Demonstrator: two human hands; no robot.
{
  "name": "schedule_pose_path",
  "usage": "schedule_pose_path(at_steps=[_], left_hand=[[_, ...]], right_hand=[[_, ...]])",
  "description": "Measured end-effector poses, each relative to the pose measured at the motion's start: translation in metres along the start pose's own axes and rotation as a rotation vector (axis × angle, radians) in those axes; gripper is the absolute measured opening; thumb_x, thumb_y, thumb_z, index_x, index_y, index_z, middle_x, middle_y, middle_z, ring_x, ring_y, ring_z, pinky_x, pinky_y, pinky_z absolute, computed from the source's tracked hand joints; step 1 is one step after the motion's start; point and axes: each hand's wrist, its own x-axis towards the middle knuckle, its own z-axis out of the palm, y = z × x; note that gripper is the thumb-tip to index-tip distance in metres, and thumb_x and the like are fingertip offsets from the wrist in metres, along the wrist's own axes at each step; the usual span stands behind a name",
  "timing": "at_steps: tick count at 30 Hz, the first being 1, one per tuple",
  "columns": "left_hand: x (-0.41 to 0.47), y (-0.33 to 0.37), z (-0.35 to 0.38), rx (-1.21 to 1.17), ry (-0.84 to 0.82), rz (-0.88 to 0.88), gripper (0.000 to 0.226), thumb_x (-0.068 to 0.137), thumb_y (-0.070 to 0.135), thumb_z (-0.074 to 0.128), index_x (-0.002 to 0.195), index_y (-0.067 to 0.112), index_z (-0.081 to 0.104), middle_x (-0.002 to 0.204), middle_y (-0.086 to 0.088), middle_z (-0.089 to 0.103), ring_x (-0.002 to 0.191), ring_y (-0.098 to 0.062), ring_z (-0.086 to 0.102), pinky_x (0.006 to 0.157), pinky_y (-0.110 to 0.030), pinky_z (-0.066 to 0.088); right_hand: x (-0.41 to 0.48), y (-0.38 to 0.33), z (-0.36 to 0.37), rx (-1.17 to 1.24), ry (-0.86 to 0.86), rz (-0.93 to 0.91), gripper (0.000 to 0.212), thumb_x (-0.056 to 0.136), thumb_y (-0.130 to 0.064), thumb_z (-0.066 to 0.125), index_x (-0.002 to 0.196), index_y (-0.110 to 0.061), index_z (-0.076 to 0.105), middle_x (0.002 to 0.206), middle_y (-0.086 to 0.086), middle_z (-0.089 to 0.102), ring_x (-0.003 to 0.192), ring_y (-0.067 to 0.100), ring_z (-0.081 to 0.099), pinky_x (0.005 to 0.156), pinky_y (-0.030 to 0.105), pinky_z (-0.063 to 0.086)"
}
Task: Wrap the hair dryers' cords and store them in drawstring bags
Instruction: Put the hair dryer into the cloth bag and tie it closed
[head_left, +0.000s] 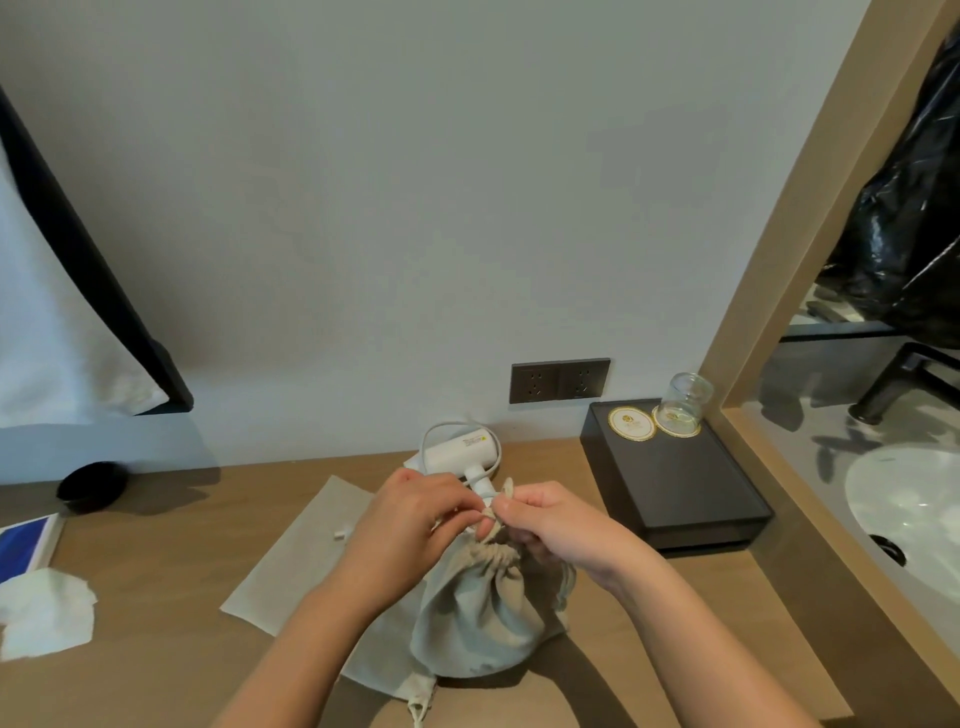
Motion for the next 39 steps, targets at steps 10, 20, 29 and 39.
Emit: schedule_pose_path(at_steps=[10, 20, 29, 39], left_hand=[[-0.012, 0.006, 0.007, -0.092, 0.186, -0.065, 0.005, 0.087, 0.028, 0.056, 0.084, 0.029, 0.06, 0.079, 0.021, 0.056, 0.076, 0.0, 0.055, 0.072, -0.029, 0.042], [-0.02, 0.008, 0.023, -0.415, 0.131, -0.29, 0.016, 0.078, 0.038, 0.066, 0.091, 0.031, 0.071, 0.091, 0.017, 0.068, 0.086, -0.007, 0.064, 0.074, -0.009, 0.042], [0.001, 0.017, 0.024, -0.386, 0.052, -0.314, 0.005, 0.076, 0.032, 0.066, 0.076, 0.026, 0.066, 0.08, 0.009, 0.06, 0.074, -0.015, 0.059, 0.067, -0.023, 0.048], [0.01, 0.022, 0.023, -0.501, 0.041, -0.484, 0.02, 0.082, 0.007, 0.068, 0.071, 0.023, 0.063, 0.085, -0.001, 0.054, 0.063, 0.0, 0.046, 0.064, -0.01, 0.039]], right_hand=[[-0.003, 0.008, -0.009, 0.216, 0.045, -0.004, 0.039, 0.101, -0.019, 0.049, 0.068, -0.012, 0.068, 0.05, -0.005, 0.047, 0.044, 0.009, 0.027, 0.046, 0.021, 0.019], [0.007, 0.012, -0.012, 0.544, -0.035, 0.098, 0.02, 0.098, -0.003, 0.048, 0.09, 0.003, 0.066, 0.068, 0.007, 0.059, 0.047, 0.007, 0.032, 0.045, 0.018, 0.025], [0.001, 0.017, -0.019, 0.497, -0.069, 0.001, 0.013, 0.086, 0.0, 0.061, 0.087, 0.0, 0.073, 0.068, 0.002, 0.066, 0.058, 0.007, 0.054, 0.055, 0.016, 0.044], [0.007, 0.026, 0.008, -0.339, 0.574, -0.465, 0.01, 0.077, -0.005, 0.073, 0.078, -0.014, 0.068, 0.071, -0.01, 0.06, 0.068, 0.001, 0.053, 0.061, 0.011, 0.038]])
